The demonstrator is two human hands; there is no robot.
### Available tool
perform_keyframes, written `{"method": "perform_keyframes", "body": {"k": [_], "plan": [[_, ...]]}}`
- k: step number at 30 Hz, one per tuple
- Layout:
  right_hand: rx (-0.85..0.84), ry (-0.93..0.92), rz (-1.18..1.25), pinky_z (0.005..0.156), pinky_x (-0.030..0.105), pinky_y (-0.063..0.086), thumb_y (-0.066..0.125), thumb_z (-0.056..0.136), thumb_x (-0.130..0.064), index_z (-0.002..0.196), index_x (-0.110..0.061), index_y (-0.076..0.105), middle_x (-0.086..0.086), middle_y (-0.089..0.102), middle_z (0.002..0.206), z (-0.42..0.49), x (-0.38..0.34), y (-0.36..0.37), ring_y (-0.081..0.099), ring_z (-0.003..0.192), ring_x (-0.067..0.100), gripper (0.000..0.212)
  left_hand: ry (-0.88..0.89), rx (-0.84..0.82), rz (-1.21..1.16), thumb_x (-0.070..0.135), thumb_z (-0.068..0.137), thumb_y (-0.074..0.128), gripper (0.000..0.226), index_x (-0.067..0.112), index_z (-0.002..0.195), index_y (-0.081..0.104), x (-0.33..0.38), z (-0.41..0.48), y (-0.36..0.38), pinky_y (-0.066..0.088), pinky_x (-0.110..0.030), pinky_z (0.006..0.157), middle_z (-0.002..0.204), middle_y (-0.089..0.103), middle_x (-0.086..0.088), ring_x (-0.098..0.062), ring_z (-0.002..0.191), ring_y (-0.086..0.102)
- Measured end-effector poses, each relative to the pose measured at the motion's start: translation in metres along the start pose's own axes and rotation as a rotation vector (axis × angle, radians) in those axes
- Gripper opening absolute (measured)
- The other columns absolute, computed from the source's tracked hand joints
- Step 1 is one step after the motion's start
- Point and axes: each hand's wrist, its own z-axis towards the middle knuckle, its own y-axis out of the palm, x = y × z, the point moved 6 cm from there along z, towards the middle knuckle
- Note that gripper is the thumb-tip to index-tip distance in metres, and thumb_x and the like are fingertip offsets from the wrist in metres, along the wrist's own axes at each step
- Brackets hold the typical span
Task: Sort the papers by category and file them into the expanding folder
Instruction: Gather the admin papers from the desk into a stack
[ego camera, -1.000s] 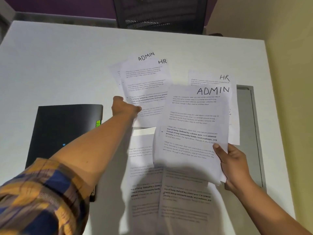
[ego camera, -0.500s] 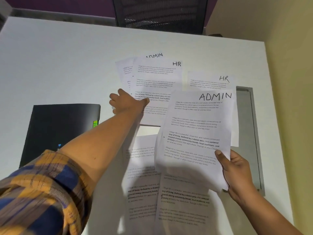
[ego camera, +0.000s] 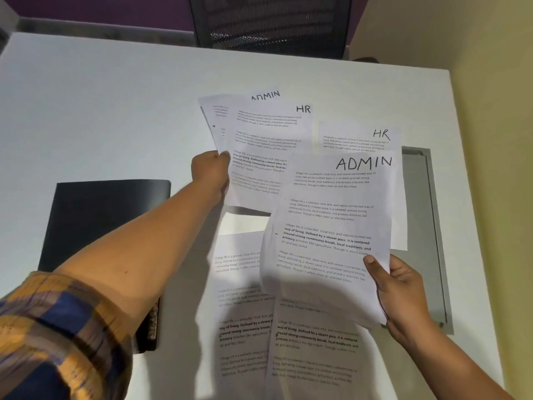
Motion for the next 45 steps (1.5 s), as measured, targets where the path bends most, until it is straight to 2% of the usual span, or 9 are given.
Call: {"method": "perform_keyframes", "body": {"k": [7,12,18,24,27,33,38,42,45], "plan": [[-0.035,0.001,-0.021,0.072,0.027,0.062,0.063,0.094,-0.008,0.107,-0.012,0.074,0.003,0.079,0.097,-0.007,0.005,0.003,0.076,0.087,0.02,0.017,0.269,0.144,0.219,0.023,0.072,0.084,0.048,0.022,0.056,0.039,0.02,-0.019,-0.024,0.037,-0.023,0.051,0.059,0.045,0.007,-0.012,0.053,0.041],[-0.027,0.01,-0.136,0.063,0.024,0.058,0.065,0.094,-0.008,0.097,-0.016,0.075,-0.001,0.079,0.09,-0.01,0.007,0.005,0.076,0.075,0.012,0.014,0.426,0.162,0.18,0.031,0.085,0.071,0.028,0.009,0.079,0.056,0.039,-0.035,-0.041,0.048,-0.031,0.06,0.075,0.062,0.0,-0.017,0.065,0.056],[-0.041,0.014,-0.134,0.056,0.016,0.056,0.063,0.095,-0.01,0.102,-0.014,0.074,-0.009,0.078,0.087,-0.022,-0.006,0.008,0.076,0.075,0.01,0.014,0.705,0.186,0.21,0.029,0.099,0.053,0.017,0.013,0.104,0.057,0.1,-0.074,-0.091,0.041,-0.003,0.055,0.09,0.061,0.007,-0.002,0.071,0.055],[-0.072,-0.046,-0.102,0.06,0.02,0.058,0.061,0.097,-0.011,0.101,-0.019,0.075,-0.003,0.08,0.092,-0.043,-0.023,0.013,0.077,0.081,0.015,0.017,0.858,0.267,0.067,0.023,0.1,0.052,0.023,0.006,0.114,0.059,0.134,-0.151,-0.143,0.045,-0.004,0.067,0.101,0.06,0.008,0.016,0.08,0.057],[-0.061,-0.07,-0.088,0.06,0.021,0.059,0.061,0.097,-0.012,0.103,-0.018,0.074,-0.004,0.08,0.091,-0.056,-0.027,0.012,0.077,0.08,0.015,0.016,0.853,0.247,-0.106,0.02,0.099,0.056,0.008,0.018,0.104,0.061,0.126,-0.19,-0.163,0.049,-0.009,0.069,0.093,0.062,0.02,0.012,0.082,0.061],[-0.091,-0.092,-0.083,0.074,0.031,0.058,0.063,0.096,-0.015,0.106,-0.017,0.075,-0.002,0.079,0.096,-0.094,-0.037,0.011,0.076,0.085,0.014,0.016,0.481,-0.03,-0.2,0.02,0.096,0.062,0.011,0.028,0.095,0.07,0.044,-0.243,-0.143,0.058,-0.042,0.082,0.099,0.076,0.0,-0.022,0.093,0.073],[-0.184,-0.14,-0.123,0.053,0.028,0.053,0.07,0.09,-0.02,0.077,-0.015,0.077,0.011,0.077,0.079,-0.138,-0.053,0.011,0.069,0.058,0.018,0.016,0.305,-0.151,-0.136,0.014,0.095,0.061,0.01,0.018,0.095,0.07,-0.001,-0.288,-0.114,0.057,-0.029,0.06,0.085,0.078,0.004,-0.019,0.078,0.075],[-0.325,-0.147,-0.069,0.063,0.036,0.059,0.073,0.088,-0.018,0.087,-0.02,0.079,0.011,0.079,0.088,-0.168,-0.06,0.005,0.076,0.077,0.027,0.007,0.319,-0.073,-0.036,0.009,0.083,0.073,0.014,0.019,0.092,0.069,-0.01,-0.3,-0.121,0.057,-0.026,0.063,0.088,0.076,0.002,-0.014,0.076,0.072],[-0.468,-0.135,-0.033,0.066,0.039,0.06,0.082,0.075,-0.011,0.1,-0.021,0.078,0.015,0.078,0.099,-0.184,-0.062,0.002,0.075,0.086,0.034,0.027,0.273,-0.189,-0.065,0.009,0.084,0.075,0.017,0.019,0.097,0.069,-0.014,-0.308,-0.119,0.059,-0.03,0.068,0.094,0.077,0.003,-0.013,0.08,0.074]]}}
